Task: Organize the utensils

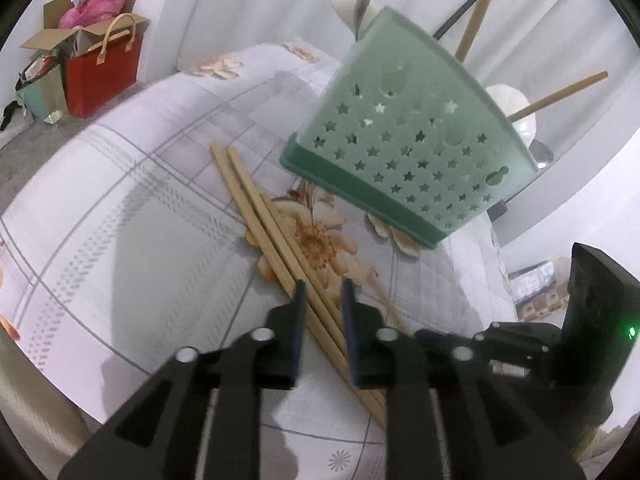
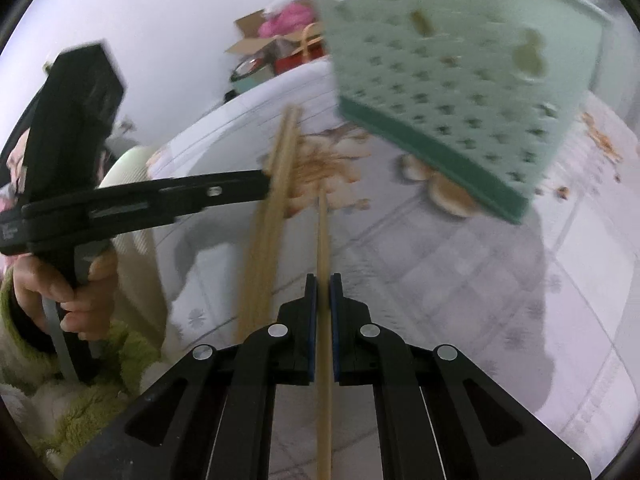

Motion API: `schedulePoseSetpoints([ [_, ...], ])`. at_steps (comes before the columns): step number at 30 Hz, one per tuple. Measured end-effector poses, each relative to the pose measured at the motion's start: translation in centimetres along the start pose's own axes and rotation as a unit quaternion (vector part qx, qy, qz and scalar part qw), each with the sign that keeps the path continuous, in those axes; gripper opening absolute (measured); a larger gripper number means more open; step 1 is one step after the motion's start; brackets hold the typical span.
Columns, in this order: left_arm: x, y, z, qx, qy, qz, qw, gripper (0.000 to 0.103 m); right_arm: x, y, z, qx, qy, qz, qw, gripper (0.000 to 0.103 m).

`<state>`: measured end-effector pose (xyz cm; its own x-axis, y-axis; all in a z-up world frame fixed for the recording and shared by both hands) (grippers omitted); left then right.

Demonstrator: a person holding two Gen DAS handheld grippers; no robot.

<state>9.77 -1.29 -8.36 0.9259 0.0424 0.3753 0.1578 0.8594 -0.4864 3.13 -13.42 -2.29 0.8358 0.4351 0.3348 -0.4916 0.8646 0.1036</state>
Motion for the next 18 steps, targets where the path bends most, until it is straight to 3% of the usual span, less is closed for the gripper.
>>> schedulePoseSetpoints([
  [3,0.3,0.3,0.5,0.017,-0.009,-0.002,0.9998,0.026,0.0,-1.5,0.7,-0.005,-0.011,-0.023,1.0,0.004],
  [11,2.2,1.7,0.0,0.127,-0.011,-0.017,0.9917,0.026,0.6,-2.6,0.6,0.001,-0.027,-0.042,0.999,0.005],
  [18,4.1,1.7,-1.2,0.175,-0.006,-0.046,0.9836,0.026,1.5,-2.1,-0.4,0.004,-0.025,-0.035,0.999,0.005],
])
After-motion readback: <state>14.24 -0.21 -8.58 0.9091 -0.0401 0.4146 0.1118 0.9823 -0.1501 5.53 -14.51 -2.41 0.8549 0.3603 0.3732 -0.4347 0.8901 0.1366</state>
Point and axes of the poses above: each gripper's, at about its wrist camera, not at the fingertips, and z roughly against the way its jaws point, y to its left, x to its top, the point moved 5 cm from there along -z, roughly the way its jaws point, and after that the axes turned 11 degrees about y, right-handed, at the moved point
